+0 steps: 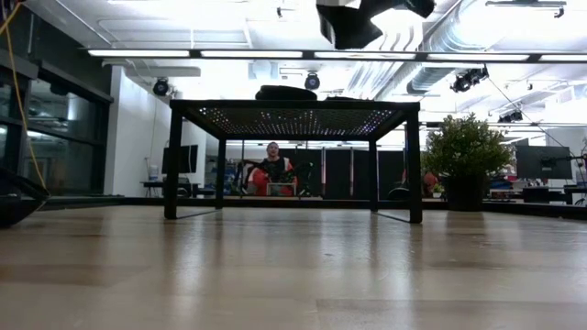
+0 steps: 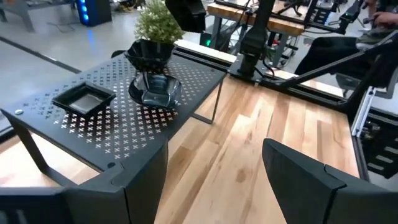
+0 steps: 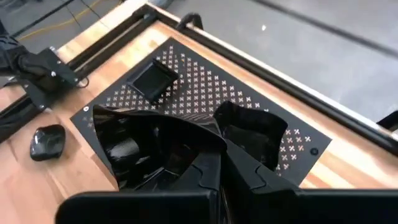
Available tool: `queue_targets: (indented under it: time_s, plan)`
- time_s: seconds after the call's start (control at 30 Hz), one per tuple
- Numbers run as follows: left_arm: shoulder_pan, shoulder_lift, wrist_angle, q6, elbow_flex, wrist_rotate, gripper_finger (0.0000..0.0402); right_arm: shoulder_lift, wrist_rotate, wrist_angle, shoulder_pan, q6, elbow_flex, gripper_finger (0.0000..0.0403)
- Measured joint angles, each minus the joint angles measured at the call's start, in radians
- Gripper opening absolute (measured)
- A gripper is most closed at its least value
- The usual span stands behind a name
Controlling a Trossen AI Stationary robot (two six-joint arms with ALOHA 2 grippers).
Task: Pick & Place Mini shaped plates
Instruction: Stack the black distorted plate on top of the black distorted plates on the shelf
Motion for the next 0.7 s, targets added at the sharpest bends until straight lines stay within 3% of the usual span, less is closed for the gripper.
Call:
queue_targets:
  time_s: [0.7]
  plan:
    - [0.000, 0.000, 0.008, -0.034, 0.000, 0.003, 0.0257, 0.021, -0.636, 0.015, -0.451, -0.111, 0.000, 0.0000]
